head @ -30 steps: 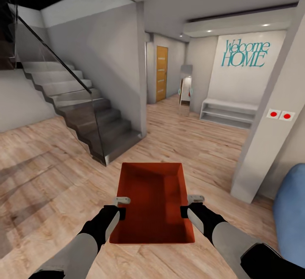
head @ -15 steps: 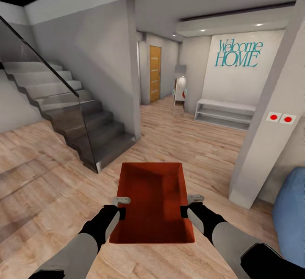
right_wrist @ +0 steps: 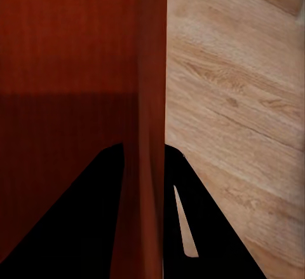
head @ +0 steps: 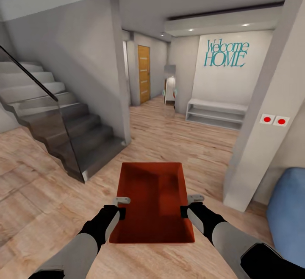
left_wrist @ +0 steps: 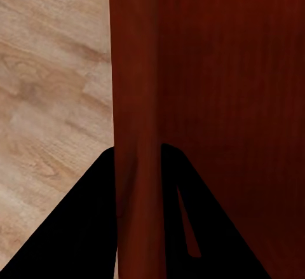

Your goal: Move the two storage containers from the living room to the garage. In the garage, place one container on the floor and stack the other container on top of it (either order is fine).

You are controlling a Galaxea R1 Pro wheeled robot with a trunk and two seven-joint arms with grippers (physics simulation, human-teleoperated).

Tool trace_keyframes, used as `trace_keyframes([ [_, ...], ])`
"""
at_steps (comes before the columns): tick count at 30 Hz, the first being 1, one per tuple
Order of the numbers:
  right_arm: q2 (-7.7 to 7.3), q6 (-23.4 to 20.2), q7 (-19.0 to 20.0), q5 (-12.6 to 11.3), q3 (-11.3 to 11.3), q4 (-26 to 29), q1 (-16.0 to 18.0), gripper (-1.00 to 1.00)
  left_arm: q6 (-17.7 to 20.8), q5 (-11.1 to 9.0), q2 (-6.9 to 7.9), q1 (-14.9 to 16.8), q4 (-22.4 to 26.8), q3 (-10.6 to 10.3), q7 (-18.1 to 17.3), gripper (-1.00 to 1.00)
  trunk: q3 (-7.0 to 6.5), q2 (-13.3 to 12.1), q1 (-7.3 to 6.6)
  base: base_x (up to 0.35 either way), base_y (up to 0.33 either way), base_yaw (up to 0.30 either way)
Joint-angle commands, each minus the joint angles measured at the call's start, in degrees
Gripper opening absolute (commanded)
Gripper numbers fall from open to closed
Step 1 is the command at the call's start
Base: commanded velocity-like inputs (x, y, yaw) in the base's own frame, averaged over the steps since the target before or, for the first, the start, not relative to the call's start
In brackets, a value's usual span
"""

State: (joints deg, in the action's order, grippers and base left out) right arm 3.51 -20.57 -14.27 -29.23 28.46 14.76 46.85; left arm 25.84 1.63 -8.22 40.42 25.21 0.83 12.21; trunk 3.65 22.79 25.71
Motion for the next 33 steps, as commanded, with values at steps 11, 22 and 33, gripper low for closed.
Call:
trace_keyframes([
  [11,-0.08,-0.08,-0.39,-1.35,2.21,0.8,0.08,-1.0,3.08,0.83,0.66,0.01,-2.01,-0.57,0.44,-1.0,0.13,0.13,0.07,0.321,0.0,-0.001],
  [22,-0.07,-0.08,-0.4,-1.34,2.21,0.8,0.1,-1.0,3.08,0.83,0.66,0.01,-2.01,-0.65,0.44,-1.0,0.13,0.13,0.07,0.321,0.0,0.0],
  [33,-0.08,-0.08,-0.38,-1.36,2.21,0.8,0.09,-1.0,3.08,0.83,0.66,0.01,-2.01,-0.65,0.44,-1.0,0.13,0.13,0.07,0.321,0.0,0.0],
])
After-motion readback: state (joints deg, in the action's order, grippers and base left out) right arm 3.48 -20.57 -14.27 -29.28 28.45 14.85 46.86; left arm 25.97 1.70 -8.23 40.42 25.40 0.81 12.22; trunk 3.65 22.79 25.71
